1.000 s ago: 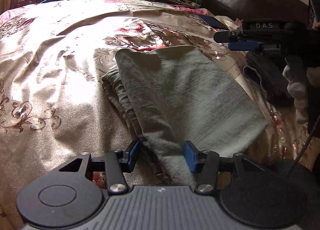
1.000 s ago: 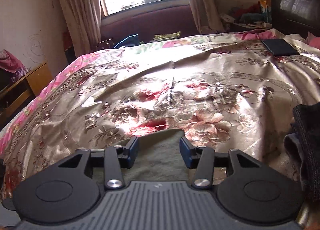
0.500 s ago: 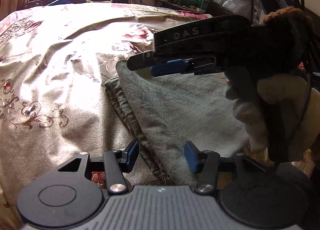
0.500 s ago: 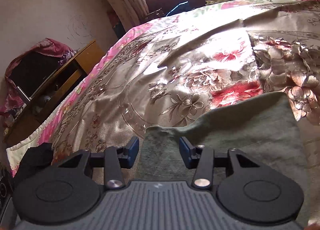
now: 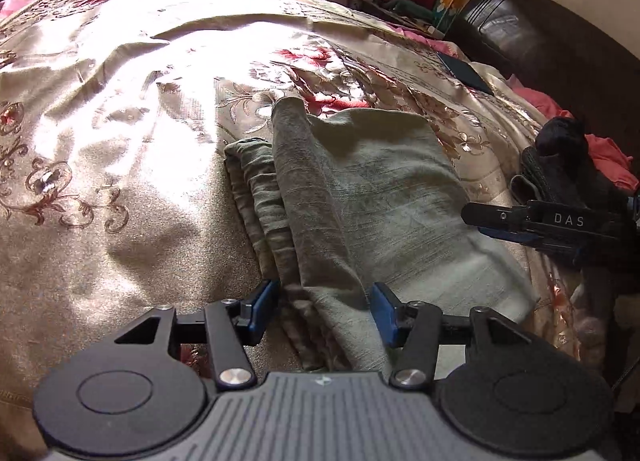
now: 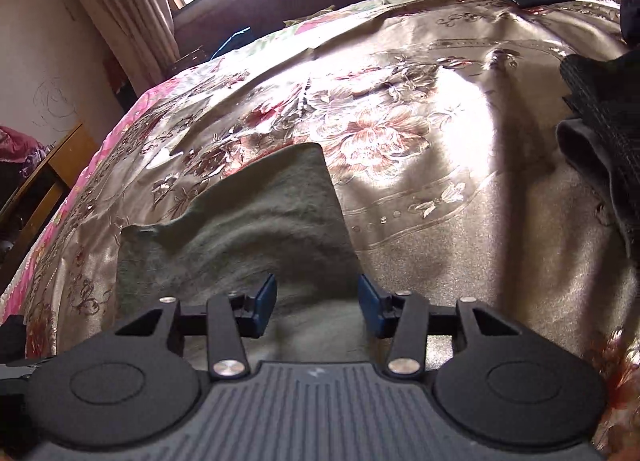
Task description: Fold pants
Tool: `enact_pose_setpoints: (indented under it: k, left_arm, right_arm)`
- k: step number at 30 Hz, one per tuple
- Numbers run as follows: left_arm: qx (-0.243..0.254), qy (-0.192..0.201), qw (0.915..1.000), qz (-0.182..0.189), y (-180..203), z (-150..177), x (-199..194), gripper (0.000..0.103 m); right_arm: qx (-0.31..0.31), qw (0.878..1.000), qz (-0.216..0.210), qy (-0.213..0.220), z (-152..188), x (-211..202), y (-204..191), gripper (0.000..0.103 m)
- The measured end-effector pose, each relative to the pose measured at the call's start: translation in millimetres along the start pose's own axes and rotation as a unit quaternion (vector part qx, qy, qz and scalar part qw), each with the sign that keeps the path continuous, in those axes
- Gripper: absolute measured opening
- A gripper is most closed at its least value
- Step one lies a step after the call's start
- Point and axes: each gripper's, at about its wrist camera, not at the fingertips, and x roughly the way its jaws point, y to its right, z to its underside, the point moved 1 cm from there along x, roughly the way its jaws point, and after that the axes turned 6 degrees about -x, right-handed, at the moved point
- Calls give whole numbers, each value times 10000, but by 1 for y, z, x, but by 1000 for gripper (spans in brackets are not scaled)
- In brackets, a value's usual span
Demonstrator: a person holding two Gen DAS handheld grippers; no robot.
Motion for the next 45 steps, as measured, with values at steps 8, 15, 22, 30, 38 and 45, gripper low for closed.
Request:
enact_pose_setpoints:
  k: [8,15,22,30,38,45]
  left_arm:
    - [-314,-38,9995,44,-2,1,2,67]
    - [-297,-65,9995,112,-17,-6,-1,55]
    - [241,55,9995,-176,-28,-23,-12,54]
    - [692,480,9941,-687,-8,-5,-36,55]
    - [813,159,9931,-835,-7,9,-30,67]
    - [925,268,9907,-965,1,21,-43,66]
  right_arm:
    - [406,9990,53,-172,8,2,12,55]
    - [813,9940,-533,-508,19,8,-9,53]
    - [770,9950,-327,-542,21,6,-36,48]
    - [208,9981,545,210,41,-40,-70,48]
    - [-23,9952,867,-452,49,-27,-85,55]
    - [147,9969,674,-367,64,-41,-90,56]
